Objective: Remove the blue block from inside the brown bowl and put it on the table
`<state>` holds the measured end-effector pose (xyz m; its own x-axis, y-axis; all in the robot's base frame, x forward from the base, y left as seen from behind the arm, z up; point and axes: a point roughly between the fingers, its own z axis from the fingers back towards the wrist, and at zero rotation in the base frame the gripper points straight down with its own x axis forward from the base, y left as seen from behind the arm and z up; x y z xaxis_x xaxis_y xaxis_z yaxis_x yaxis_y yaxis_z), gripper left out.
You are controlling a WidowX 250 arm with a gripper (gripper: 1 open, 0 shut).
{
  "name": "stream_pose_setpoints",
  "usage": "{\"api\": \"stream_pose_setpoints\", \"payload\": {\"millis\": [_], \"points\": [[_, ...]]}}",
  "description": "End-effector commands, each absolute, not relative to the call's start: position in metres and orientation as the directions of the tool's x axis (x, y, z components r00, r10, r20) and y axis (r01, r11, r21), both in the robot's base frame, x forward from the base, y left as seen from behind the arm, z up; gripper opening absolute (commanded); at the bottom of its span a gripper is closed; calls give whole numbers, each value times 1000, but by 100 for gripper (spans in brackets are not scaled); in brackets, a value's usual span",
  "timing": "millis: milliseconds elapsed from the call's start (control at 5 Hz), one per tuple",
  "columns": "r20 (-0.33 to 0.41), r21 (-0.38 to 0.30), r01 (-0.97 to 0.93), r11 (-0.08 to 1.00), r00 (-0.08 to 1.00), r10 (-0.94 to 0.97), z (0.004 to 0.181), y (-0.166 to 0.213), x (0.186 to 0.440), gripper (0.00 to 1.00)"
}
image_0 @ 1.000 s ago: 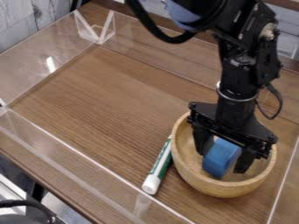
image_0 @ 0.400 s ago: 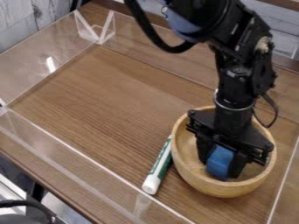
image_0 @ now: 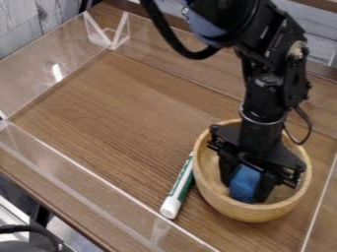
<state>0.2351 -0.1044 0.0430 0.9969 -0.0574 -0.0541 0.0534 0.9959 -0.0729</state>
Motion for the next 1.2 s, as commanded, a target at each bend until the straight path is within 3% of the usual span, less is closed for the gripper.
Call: {"api": "stream_pose_setpoints", "payload": {"millis": [0,400,800,1000], "points": [[23,-95,53,994,998,-51,69,-106,248,0],[31,-94,30,995,999,-27,95,-100,250,0],[90,-92,-54,994,994,62,153,-76,254,0],[112,-93,-83,992,989,93,169,-44,260,0]]}}
